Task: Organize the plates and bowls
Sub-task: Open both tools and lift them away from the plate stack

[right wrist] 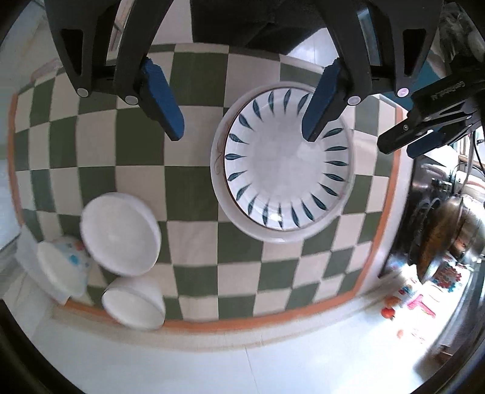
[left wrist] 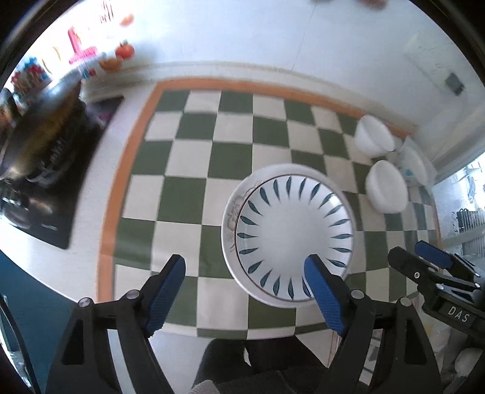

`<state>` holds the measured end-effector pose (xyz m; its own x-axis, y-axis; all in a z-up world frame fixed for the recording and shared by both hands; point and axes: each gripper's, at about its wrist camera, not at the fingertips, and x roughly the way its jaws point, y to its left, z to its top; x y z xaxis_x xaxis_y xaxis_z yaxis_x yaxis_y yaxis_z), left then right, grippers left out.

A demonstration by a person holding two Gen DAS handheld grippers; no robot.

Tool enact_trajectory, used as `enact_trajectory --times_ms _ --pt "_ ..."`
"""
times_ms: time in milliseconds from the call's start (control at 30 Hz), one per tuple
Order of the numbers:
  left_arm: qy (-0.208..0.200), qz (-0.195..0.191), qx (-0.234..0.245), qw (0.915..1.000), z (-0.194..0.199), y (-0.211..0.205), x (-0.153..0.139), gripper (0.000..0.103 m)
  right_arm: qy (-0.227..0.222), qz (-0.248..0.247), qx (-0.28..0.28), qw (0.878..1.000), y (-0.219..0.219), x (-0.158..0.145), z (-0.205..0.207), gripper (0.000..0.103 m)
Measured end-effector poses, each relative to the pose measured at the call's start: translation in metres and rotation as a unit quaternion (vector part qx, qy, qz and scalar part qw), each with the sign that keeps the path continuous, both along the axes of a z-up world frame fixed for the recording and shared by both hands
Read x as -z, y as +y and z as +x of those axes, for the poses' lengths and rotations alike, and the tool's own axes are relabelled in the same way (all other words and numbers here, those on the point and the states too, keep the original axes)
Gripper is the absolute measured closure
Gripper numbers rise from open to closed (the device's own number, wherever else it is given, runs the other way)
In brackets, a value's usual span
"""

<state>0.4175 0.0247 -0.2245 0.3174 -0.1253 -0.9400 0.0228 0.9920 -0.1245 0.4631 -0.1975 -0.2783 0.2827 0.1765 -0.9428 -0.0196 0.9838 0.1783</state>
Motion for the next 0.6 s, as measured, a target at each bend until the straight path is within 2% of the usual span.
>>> enact_trajectory --times_ms 267,433,600 --pt "-0.061 -0.001 0.018 0.998 -0.056 0.007 -0.066 0.023 -0.084 -0.003 0.015 0.996 0.008 -0.09 -0.071 0.02" --pt "-0.079 -0.002 0.027 0.9965 -0.086 0.01 -0.089 0.023 -0.118 -0.014 0.026 0.993 0.015 -0.13 -0.114 0.02" --pt "-0.082 -0.011 0.031 0.9961 -0.104 0.012 -0.095 0.023 -0.134 -0.009 0.029 0.991 0.022 -0.152 -0.148 0.02"
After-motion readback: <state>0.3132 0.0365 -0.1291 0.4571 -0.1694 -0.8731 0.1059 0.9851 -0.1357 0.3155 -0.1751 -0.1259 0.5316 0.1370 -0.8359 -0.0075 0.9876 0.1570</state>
